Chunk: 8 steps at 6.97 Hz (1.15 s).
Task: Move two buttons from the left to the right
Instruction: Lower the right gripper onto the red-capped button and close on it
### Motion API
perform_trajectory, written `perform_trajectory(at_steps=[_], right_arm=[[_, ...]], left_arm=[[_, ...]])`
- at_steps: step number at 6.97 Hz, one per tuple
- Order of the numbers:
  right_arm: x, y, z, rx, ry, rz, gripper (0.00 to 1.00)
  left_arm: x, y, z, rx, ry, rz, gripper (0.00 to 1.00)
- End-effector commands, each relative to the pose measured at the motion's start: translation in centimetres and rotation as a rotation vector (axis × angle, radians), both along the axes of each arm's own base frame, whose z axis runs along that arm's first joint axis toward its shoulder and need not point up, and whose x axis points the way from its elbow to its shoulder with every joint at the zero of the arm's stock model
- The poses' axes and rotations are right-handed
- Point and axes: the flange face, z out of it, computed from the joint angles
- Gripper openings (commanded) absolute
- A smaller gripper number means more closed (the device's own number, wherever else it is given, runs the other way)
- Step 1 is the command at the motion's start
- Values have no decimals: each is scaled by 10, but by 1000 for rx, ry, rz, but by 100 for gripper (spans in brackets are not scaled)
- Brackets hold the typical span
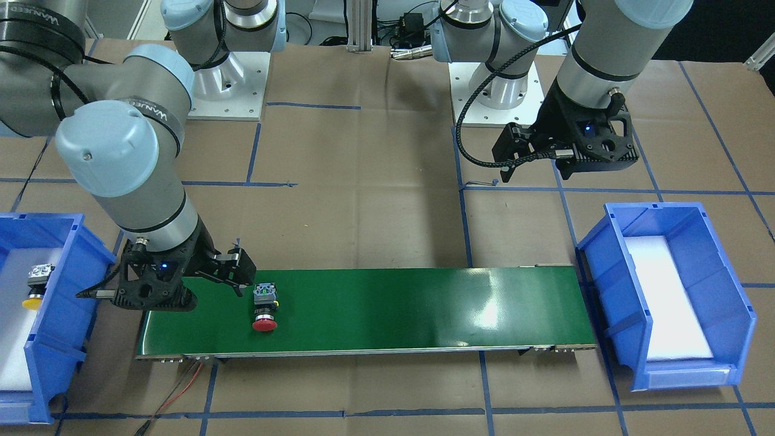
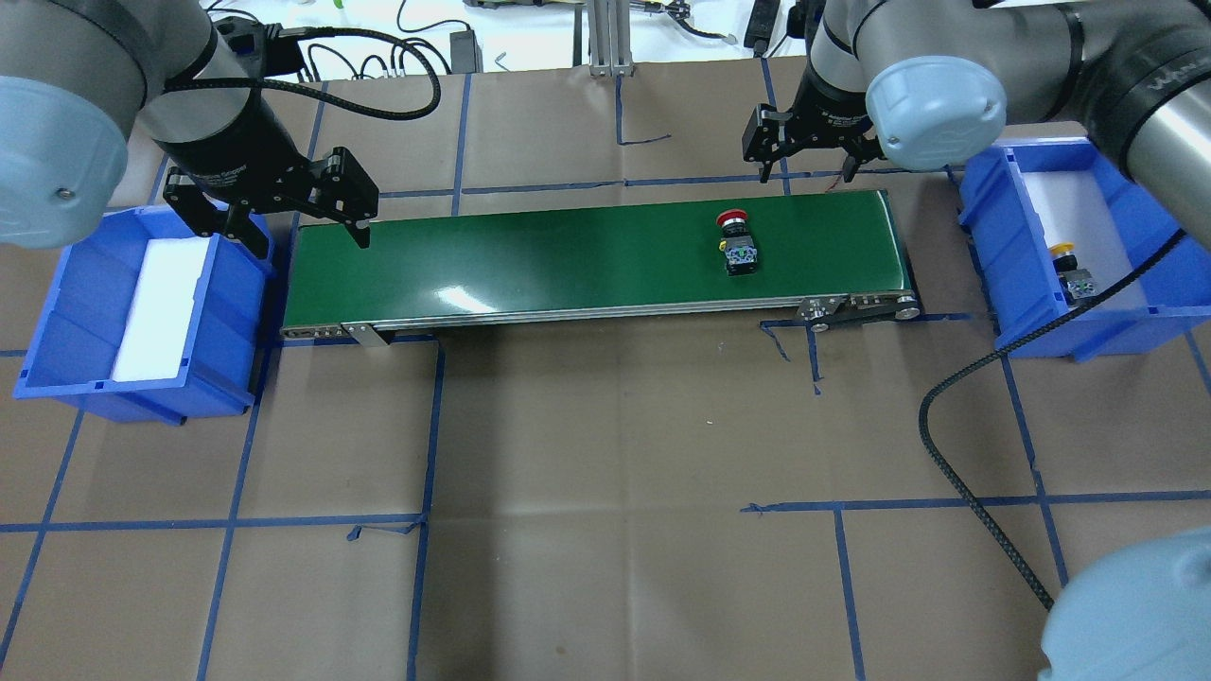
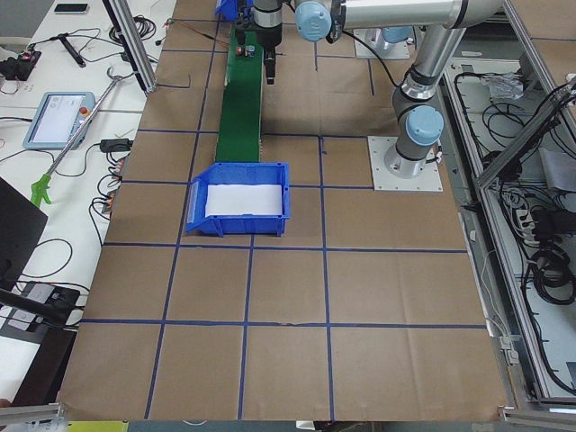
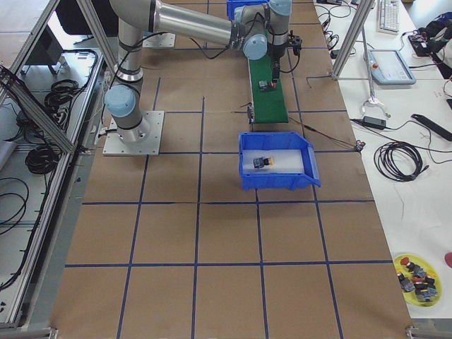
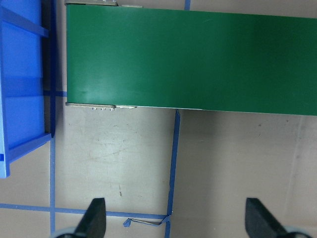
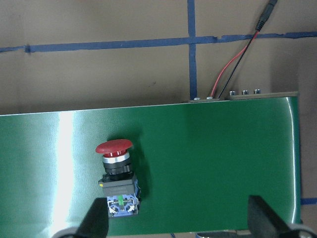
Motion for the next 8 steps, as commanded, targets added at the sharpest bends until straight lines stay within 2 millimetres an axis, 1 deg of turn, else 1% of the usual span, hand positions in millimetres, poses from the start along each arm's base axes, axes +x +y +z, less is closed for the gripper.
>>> perform_trajectory(at_steps=[1,3,4,6,7,8], right_arm=[[11,-15,-36,-1,-3,0,99],[10,-23,-72,43,0,3,99],[9,-20,-85,67,2,3,99],[3,-8,-100,89,6,-1,99],[1,-6,-104,99,9,-7,84],[-5,-4,-100,110,14,-10,49]], left_arm=[[0,0,-1,2,0,0,100],[0,0,0,0,0,0,100],[0,0,-1,2,0,0,100],[0,0,0,0,0,0,100],[0,0,0,0,0,1,100],[0,0,0,0,0,0,100]])
